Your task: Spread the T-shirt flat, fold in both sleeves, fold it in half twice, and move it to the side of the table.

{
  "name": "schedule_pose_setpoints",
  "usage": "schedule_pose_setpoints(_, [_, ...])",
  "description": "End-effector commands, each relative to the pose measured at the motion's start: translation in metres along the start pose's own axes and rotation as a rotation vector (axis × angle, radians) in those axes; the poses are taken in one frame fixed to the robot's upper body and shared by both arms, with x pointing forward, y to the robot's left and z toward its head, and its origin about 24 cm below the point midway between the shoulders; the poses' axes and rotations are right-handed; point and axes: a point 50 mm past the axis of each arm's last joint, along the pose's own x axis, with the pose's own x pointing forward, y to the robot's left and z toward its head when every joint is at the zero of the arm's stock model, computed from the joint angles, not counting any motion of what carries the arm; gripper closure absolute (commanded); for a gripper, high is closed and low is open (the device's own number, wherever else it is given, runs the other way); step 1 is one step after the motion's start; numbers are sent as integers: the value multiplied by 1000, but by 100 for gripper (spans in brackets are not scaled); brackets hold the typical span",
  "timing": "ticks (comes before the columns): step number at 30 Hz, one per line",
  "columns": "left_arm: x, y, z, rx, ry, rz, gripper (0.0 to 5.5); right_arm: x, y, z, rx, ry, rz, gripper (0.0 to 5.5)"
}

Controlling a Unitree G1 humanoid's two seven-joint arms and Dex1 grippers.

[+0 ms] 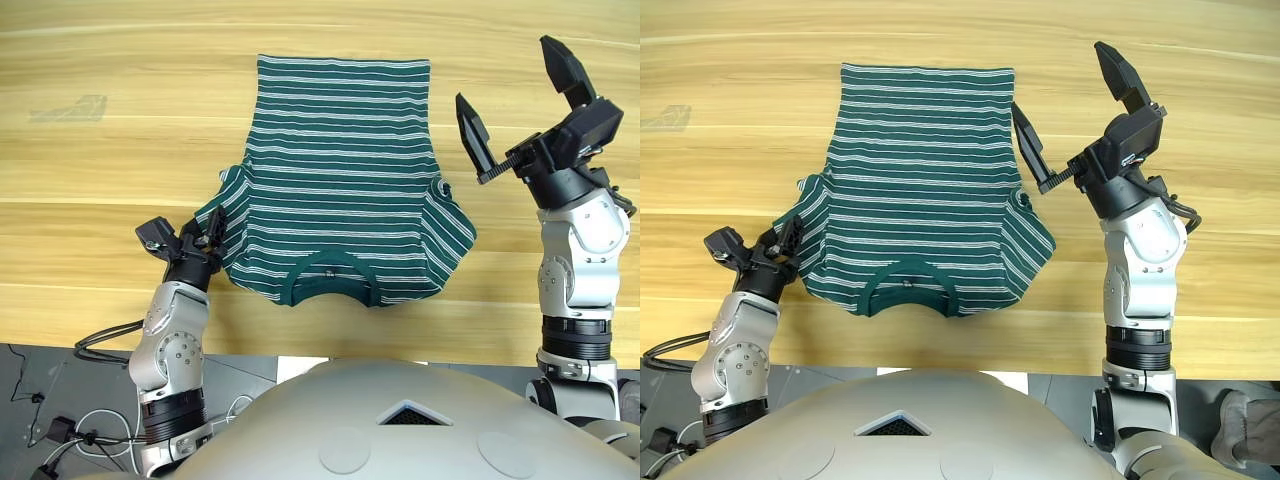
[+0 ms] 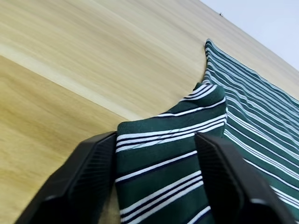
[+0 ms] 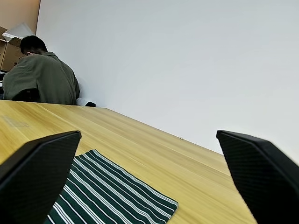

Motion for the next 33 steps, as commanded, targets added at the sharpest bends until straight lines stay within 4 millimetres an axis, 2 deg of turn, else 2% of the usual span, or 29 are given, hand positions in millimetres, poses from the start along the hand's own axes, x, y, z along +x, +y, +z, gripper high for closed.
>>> schedule_pose_setpoints(1, [1, 1, -3, 0, 11, 5, 312, -1, -1, -1, -7, 8, -7, 10])
schedule_pose_setpoints(17, [2, 0, 3, -42, -80, 11, 545, -4, 4, -7, 4, 25, 21, 10])
schedule_pose_setpoints(21, [0, -4, 4, -19, -102, -18, 545, -5, 6, -8, 6, 28, 28, 10])
schedule_pose_setpoints(28, [-6, -26, 7, 89, -131, -157, 545, -5, 8, -9, 11, 29, 45, 10])
schedule_pose_setpoints(33, [-5, -32, 5, 165, -119, -193, 545, -5, 10, -11, 22, 33, 47, 10])
